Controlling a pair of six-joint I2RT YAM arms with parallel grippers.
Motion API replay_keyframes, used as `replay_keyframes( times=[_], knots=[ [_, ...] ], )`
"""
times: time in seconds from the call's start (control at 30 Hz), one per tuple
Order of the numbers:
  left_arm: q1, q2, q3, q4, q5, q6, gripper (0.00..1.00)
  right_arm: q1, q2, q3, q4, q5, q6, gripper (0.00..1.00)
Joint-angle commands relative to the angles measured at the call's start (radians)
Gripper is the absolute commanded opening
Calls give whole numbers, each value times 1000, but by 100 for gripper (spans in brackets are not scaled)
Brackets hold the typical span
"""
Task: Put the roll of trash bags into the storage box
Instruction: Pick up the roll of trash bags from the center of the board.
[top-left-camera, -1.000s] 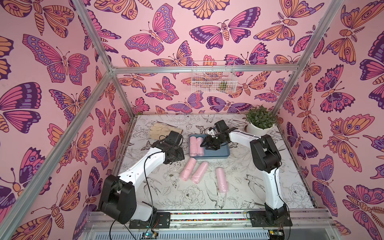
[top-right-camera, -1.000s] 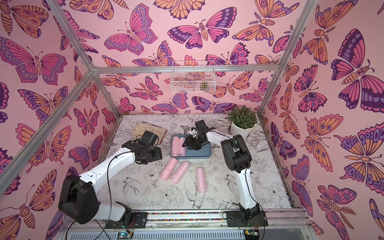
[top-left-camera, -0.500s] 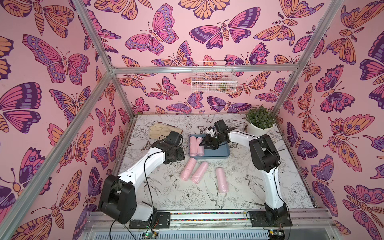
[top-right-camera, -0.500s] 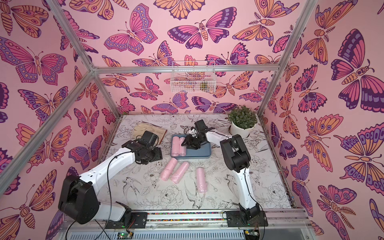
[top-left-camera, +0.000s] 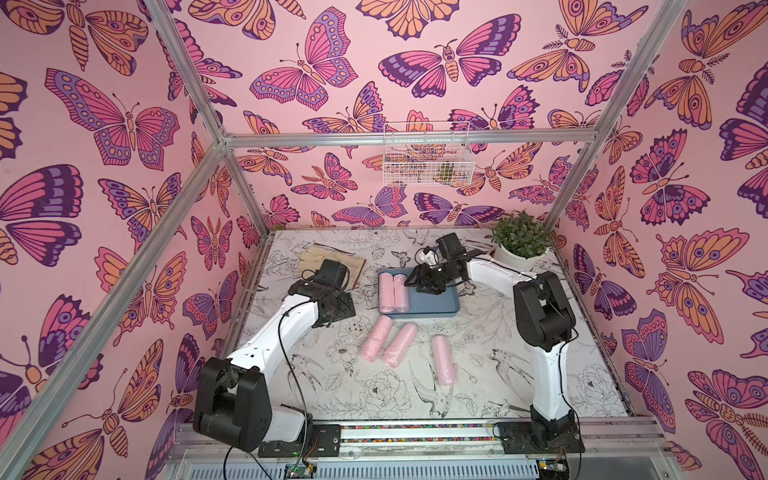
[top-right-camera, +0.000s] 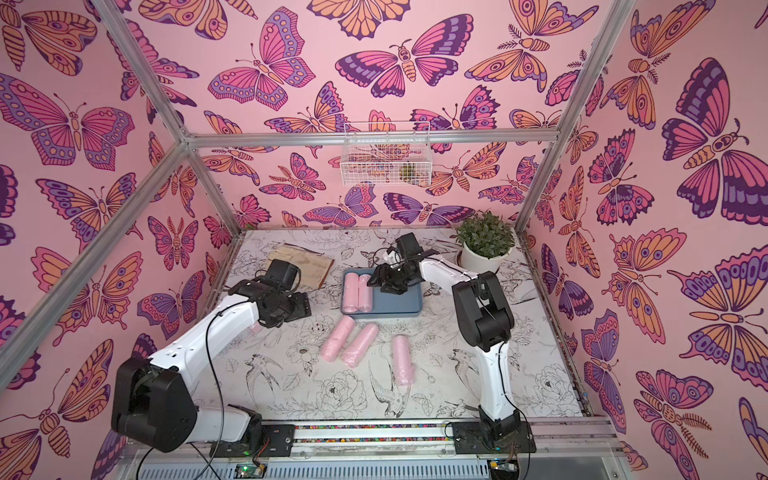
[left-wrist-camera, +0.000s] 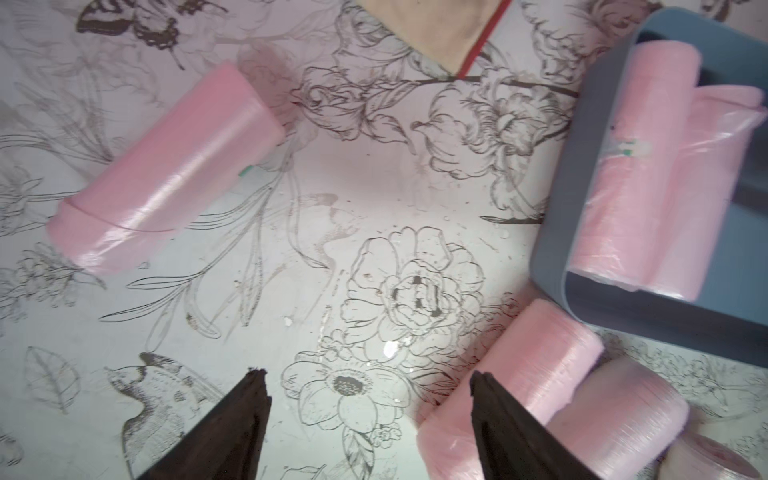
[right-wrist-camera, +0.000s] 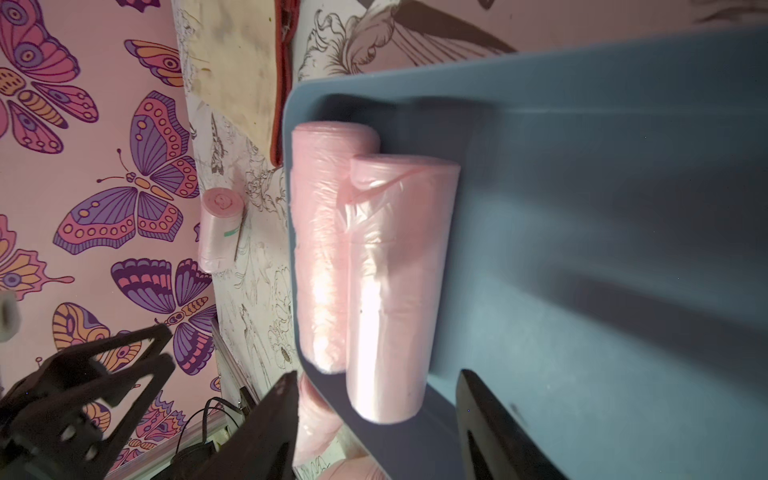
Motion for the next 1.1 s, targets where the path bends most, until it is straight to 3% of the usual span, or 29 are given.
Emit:
replay_keyframes(
  times=[0.0, 0.27, 0.47, 0.6, 0.83, 1.07],
  knots=[
    [59, 34, 45, -88, -59, 85, 84, -25, -72, -52, -16, 11, -36, 66],
    [178, 192, 153, -126, -146, 252, 86, -76, -168, -180, 19, 22, -53, 69],
    [232, 341, 223, -129, -129, 388, 86, -110, -202, -260, 46, -20, -57, 70],
    [271, 413, 256, -128, -44, 391, 85, -126, -218, -292, 62, -29, -55, 70],
    [308, 494, 286, -128, -83, 437, 86, -138, -238, -318, 61, -30, -61, 70],
    [341, 546, 290, -121, -35, 467, 86, -141, -241, -321, 61, -31, -58, 71]
  ],
)
